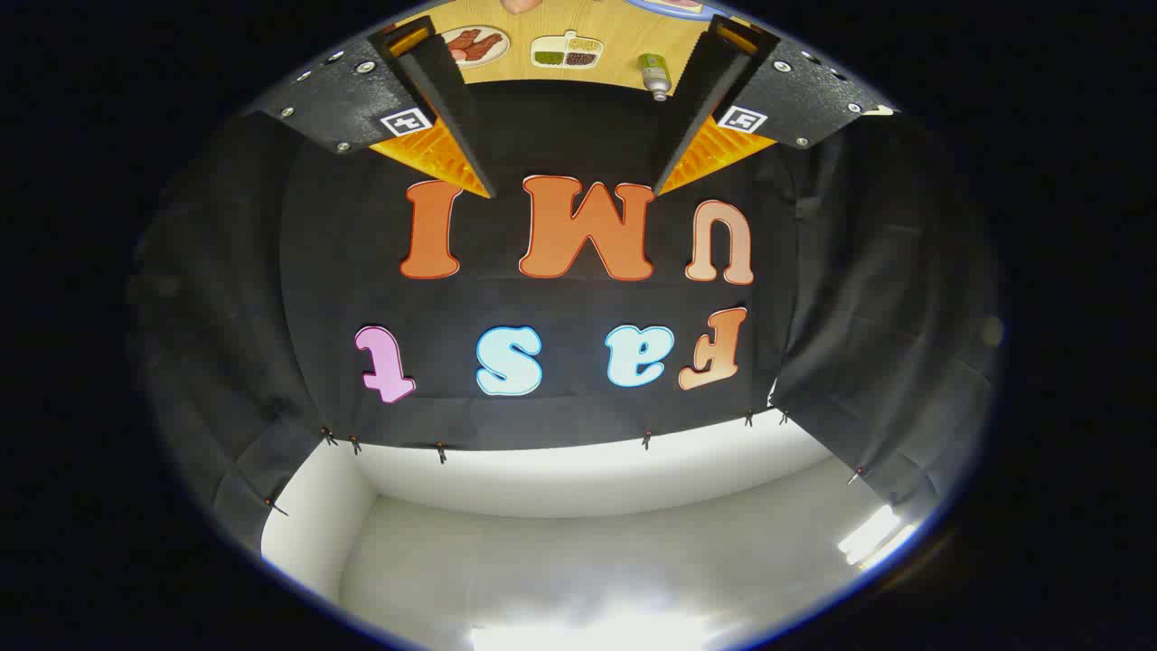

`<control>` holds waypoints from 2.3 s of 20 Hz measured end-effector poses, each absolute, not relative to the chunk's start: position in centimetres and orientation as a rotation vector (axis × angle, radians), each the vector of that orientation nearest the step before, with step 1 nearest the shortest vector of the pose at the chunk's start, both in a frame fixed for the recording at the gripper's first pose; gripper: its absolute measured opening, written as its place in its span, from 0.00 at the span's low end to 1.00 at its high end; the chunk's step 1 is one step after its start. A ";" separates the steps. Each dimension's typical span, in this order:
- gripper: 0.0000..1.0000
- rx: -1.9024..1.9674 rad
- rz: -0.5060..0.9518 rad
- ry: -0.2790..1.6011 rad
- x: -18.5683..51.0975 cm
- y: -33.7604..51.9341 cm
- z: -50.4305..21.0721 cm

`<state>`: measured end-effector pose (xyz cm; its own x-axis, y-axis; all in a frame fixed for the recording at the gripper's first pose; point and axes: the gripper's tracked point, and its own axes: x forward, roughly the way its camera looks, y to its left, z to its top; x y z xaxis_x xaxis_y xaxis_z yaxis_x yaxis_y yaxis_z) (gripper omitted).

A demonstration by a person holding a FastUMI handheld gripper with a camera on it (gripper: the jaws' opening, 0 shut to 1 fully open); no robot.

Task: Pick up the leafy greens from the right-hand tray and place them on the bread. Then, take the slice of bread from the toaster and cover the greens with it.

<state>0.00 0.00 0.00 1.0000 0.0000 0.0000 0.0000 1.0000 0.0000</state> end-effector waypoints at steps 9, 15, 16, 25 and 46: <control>0.99 -0.006 0.005 0.006 -0.3 0.0 -0.2; 0.99 -0.013 0.015 0.014 -0.2 0.2 -0.5; 0.99 -0.010 0.016 0.020 -0.2 0.3 -0.7; 0.99 -0.020 -0.020 0.079 0.5 -1.8 -3.8; 0.90 0.122 -0.135 1.135 -8.1 -6.6 -33.3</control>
<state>-8.12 -6.60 -33.34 0.4157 -0.0450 -0.9084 0.1688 0.9852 0.0285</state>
